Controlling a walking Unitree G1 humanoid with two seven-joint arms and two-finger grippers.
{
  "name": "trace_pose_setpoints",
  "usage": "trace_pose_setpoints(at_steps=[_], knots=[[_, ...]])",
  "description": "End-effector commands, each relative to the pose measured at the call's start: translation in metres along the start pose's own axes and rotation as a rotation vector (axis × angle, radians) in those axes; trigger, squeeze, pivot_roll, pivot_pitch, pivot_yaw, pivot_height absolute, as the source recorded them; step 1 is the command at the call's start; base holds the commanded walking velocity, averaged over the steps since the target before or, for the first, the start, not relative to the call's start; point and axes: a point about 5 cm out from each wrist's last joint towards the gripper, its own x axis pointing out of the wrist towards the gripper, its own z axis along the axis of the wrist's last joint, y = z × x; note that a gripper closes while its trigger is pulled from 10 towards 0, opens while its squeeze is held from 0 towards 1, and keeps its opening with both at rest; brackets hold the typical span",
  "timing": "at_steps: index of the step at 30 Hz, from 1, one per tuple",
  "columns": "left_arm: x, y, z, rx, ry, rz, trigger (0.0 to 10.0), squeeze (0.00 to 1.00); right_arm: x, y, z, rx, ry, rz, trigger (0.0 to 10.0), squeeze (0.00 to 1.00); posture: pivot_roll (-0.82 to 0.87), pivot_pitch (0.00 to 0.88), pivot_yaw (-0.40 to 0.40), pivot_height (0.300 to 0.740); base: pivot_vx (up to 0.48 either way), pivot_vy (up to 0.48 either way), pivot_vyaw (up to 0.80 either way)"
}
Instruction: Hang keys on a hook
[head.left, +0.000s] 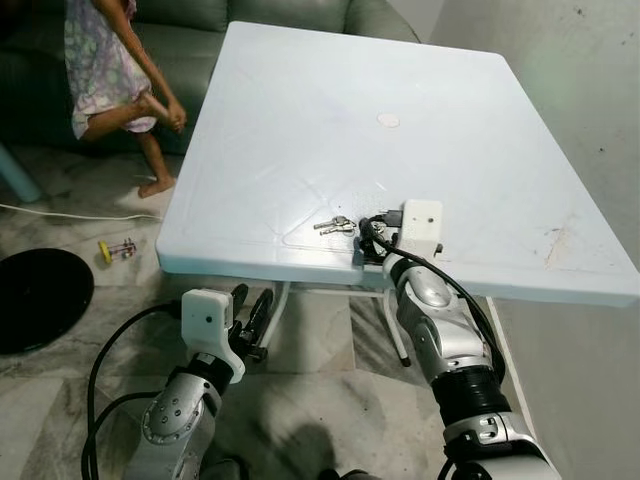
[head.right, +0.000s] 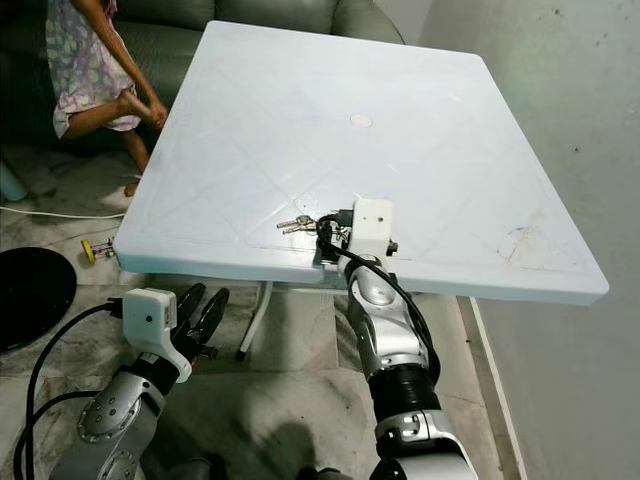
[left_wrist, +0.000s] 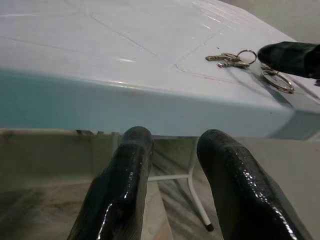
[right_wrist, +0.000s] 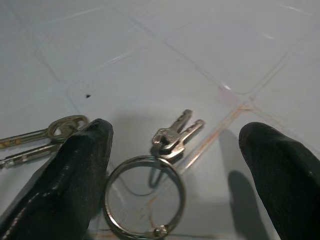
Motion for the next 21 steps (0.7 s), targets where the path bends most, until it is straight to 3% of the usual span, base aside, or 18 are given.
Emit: trace_pose_setpoints(at_steps=[1, 2, 3, 4, 5, 6, 8, 9, 10, 11, 13, 14, 15, 21], knots=[[-0.002, -0.0058, -0.0003, -0.011, 0.008, -0.009, 10.0, 0.0, 0.0004, -0.0001, -0.0008, -0.012, 0.009, -0.002, 10.0, 0.0, 0.18, 0.194, -0.151, 0.74, 0.0, 0.0, 0.0], [-0.0021, -0.0066, 0.0001, -0.012, 0.008, -0.011, 10.0, 0.0, 0.0004, 0.0, -0.0007, -0.012, 0.009, -0.001, 10.0, 0.0, 0.18, 0.196, -0.155, 0.74, 0.0, 0.0, 0.0], [-0.002, -0.0077, 0.0006, -0.014, 0.007, -0.015, 10.0, 0.0, 0.0005, 0.0002, -0.0008, -0.011, 0.01, 0.001, 8.8, 0.0, 0.18, 0.196, -0.155, 0.74, 0.0, 0.0, 0.0], [-0.002, -0.0086, 0.0012, -0.016, 0.007, -0.017, 10.0, 0.0, 0.0006, 0.0003, -0.0007, -0.01, 0.01, 0.003, 8.8, 0.0, 0.18, 0.198, -0.155, 0.74, 0.0, 0.0, 0.0], [-0.002, -0.0095, 0.0017, -0.016, 0.006, -0.021, 10.0, 0.0, 0.0007, 0.0004, -0.0006, -0.011, 0.009, 0.004, 7.9, 0.0, 0.18, 0.199, -0.156, 0.74, 0.0, 0.0, 0.0], [-0.0018, -0.0114, 0.003, -0.016, 0.003, -0.029, 10.0, 0.0, 0.0008, 0.0008, -0.0006, -0.015, 0.008, 0.006, 8.3, 0.0, 0.18, 0.198, -0.156, 0.74, 0.0, 0.0, 0.0], [-0.0016, -0.0122, 0.0037, -0.015, 0.002, -0.032, 10.0, 0.0, 0.0008, 0.0009, -0.0008, -0.017, 0.009, 0.007, 8.0, 0.0, 0.18, 0.198, -0.156, 0.74, 0.0, 0.0, 0.0], [-0.0012, -0.013, 0.0046, -0.016, -0.001, -0.035, 10.0, 0.0, 0.0007, 0.0009, -0.0007, -0.02, 0.007, 0.006, 6.1, 0.0, 0.18, 0.198, -0.156, 0.74, 0.0, 0.0, 0.0], [-0.0002, -0.0141, 0.0061, -0.014, -0.005, -0.04, 10.0, 0.0, 0.0006, 0.0006, -0.0008, -0.022, 0.005, 0.002, 2.9, 0.0, 0.18, 0.199, -0.156, 0.74, 0.0, 0.0, 0.0], [0.0002, -0.0144, 0.0065, -0.013, -0.006, -0.041, 10.0, 0.0, 0.0005, 0.0005, -0.0008, -0.023, 0.004, 0.001, 2.9, 0.0, 0.18, 0.199, -0.156, 0.74, 0.0, 0.0, 0.0], [0.0006, -0.0145, 0.0071, -0.014, -0.008, -0.043, 10.0, 0.0, 0.0005, 0.0003, -0.0004, -0.027, 0.001, -0.002, 1.3, 0.0, 0.18, 0.199, -0.155, 0.74, 0.0, 0.0, 0.0], [0.0006, -0.0145, 0.0071, -0.014, -0.008, -0.043, 10.0, 0.0, 0.0005, 0.0003, -0.0004, -0.027, 0.001, -0.002, 1.3, 0.0, 0.18, 0.199, -0.155, 0.74, 0.0, 0.0, 0.0], [0.0008, -0.0143, 0.0079, -0.012, -0.009, -0.043, 10.0, 0.0, 0.0004, 0.0, -0.0001, -0.025, 0.0, -0.006, 0.0, 0.0, 0.17, 0.2, -0.154, 0.74, 0.0, 0.0, 0.0], [0.0001, -0.0139, 0.0083, -0.011, -0.007, -0.041, 10.0, 0.0, 0.0002, -0.001, -0.001, -0.029, 0.002, -0.009, 0.0, 0.0, 0.17, 0.204, -0.153, 0.74, 0.0, 0.0, 0.0]])
